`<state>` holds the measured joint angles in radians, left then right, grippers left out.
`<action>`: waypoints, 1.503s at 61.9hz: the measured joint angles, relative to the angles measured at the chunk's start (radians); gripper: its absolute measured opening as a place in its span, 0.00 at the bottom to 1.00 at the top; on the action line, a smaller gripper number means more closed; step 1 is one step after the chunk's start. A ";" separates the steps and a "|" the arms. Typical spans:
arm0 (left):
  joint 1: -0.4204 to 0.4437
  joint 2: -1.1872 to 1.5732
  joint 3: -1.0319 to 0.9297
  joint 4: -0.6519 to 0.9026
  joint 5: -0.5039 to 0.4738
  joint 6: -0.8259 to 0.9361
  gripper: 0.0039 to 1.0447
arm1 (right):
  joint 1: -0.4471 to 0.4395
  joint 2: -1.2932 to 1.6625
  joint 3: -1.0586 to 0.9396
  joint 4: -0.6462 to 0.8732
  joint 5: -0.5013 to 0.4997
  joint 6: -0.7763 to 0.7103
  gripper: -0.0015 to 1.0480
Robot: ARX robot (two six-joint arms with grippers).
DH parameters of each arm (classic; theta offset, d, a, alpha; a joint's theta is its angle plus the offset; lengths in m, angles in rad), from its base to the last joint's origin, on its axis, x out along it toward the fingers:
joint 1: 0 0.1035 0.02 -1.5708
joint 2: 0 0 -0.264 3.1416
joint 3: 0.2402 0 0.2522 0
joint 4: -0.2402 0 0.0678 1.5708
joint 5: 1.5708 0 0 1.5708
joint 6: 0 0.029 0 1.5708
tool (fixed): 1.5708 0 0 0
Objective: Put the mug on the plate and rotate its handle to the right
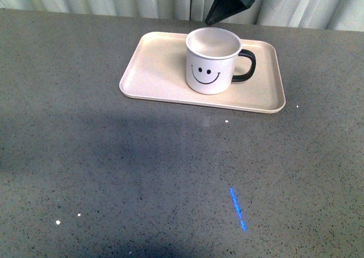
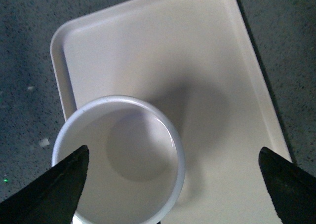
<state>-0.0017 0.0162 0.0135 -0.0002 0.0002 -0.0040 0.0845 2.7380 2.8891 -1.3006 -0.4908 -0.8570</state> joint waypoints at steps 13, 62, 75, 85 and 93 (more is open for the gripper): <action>0.000 0.000 0.000 0.000 0.000 0.000 0.91 | -0.018 -0.333 -0.363 0.274 -0.097 0.068 0.83; 0.000 0.000 0.000 0.000 0.000 0.000 0.91 | -0.085 -1.418 -2.518 2.238 0.494 0.845 0.02; 0.000 0.000 0.000 0.000 0.000 0.000 0.91 | -0.085 -1.556 -2.647 2.236 0.491 0.846 0.02; 0.000 0.000 0.000 0.000 0.000 0.000 0.91 | -0.085 -1.659 -2.722 2.201 0.492 0.846 0.02; 0.000 0.000 0.000 0.000 0.000 0.000 0.91 | -0.085 -1.766 -2.776 2.146 0.491 0.846 0.02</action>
<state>-0.0017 0.0162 0.0135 -0.0002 0.0002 -0.0040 -0.0006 0.9722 0.1131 0.8455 0.0002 -0.0109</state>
